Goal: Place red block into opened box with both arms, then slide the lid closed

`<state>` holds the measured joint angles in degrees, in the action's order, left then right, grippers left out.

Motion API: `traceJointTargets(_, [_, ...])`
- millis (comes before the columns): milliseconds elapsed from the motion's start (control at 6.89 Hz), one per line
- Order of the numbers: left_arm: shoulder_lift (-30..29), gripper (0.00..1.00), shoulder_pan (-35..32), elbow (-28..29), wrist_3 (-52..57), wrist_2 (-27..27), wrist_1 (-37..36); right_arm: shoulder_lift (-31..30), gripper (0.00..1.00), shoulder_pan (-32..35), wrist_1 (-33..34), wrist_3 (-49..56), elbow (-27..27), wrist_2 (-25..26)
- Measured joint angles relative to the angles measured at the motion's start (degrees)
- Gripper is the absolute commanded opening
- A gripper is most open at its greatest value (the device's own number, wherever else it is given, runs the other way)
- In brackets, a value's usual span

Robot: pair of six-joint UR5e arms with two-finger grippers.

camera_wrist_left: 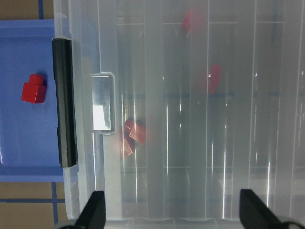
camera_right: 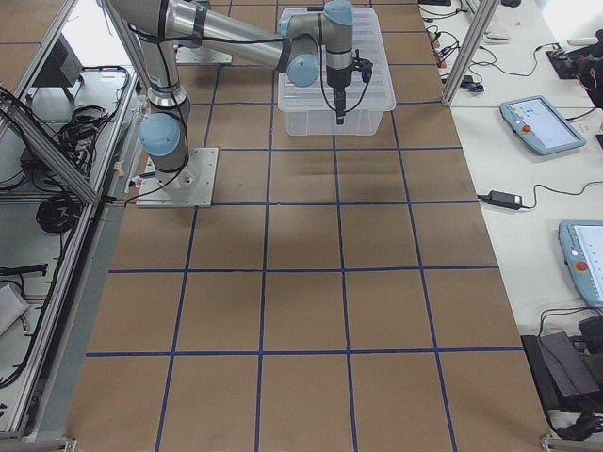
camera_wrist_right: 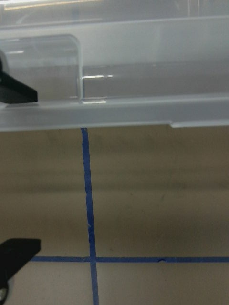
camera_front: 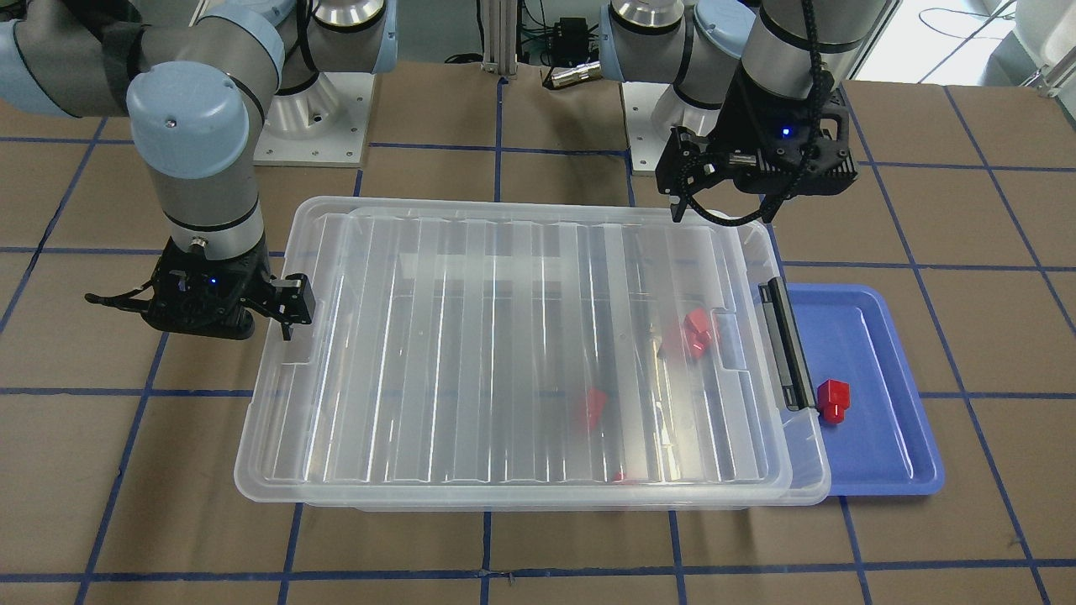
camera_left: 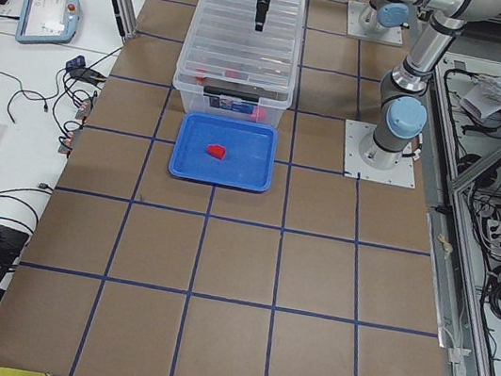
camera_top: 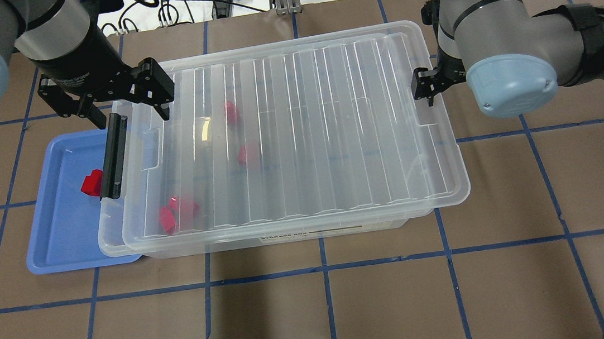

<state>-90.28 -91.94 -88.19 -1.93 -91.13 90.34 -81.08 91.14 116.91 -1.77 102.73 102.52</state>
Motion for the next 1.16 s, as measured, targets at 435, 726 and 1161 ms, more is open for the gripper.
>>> traceJointTargets(435, [0.1, 1.00, 0.0, 0.0, 0.0, 0.0, -0.1, -0.4, 1.00, -4.1, -2.5, -0.3, 0.0, 2.3])
traceJointTargets(726, [0.1, 1.00, 0.0, 0.0, 0.0, -0.1, -0.1, -0.7, 1.00, -8.8, -3.8, -0.1, 0.0, 2.4])
traceJointTargets(1161, [-0.3, 1.00, 0.6, 0.7, 0.3, -0.4, 0.3, -0.8, 1.00, -14.4, -4.4, 0.1, 0.0, 2.2])
